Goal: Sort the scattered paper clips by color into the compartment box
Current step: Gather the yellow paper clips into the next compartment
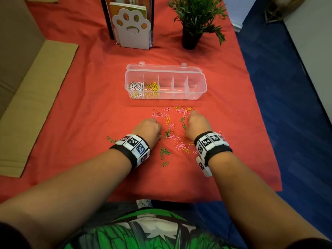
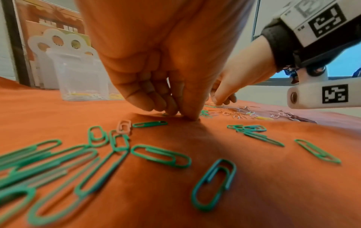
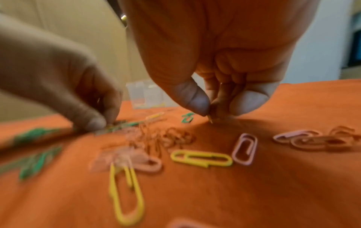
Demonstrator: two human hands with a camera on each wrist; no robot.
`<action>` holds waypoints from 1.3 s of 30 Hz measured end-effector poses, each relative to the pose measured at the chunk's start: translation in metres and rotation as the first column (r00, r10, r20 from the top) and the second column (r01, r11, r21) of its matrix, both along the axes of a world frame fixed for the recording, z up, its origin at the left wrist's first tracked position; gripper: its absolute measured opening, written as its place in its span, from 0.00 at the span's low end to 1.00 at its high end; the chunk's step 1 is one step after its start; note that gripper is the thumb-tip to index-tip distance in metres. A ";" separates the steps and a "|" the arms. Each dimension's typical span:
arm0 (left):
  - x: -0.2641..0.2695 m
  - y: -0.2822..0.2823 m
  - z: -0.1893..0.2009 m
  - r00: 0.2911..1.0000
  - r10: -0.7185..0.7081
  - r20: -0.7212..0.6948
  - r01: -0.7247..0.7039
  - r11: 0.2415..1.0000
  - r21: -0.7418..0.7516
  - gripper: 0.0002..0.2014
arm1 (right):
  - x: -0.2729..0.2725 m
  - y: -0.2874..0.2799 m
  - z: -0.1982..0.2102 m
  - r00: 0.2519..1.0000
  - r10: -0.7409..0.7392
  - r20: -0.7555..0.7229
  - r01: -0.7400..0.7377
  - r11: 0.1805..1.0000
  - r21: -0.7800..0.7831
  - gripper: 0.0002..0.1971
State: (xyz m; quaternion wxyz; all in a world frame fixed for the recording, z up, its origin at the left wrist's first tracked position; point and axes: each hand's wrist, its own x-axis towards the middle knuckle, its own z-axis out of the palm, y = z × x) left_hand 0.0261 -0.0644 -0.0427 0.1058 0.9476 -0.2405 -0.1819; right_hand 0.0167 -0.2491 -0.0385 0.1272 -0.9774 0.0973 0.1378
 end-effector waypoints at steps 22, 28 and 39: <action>0.042 -0.044 0.018 0.680 0.514 -0.522 -0.691 0.688 -0.222 0.11 | 0.049 -0.025 -0.012 0.994 0.035 0.103 -0.039 0.999 0.034 0.15; 0.037 -0.043 0.001 0.942 0.321 -0.100 -0.326 0.944 -0.045 0.10 | 0.033 -0.017 -0.014 0.989 0.137 0.053 -0.134 0.990 -0.051 0.13; 0.032 -0.024 -0.003 0.710 0.454 -0.538 -0.679 0.643 -0.354 0.12 | 0.048 -0.023 0.009 0.896 -0.421 -0.143 0.382 0.566 0.731 0.13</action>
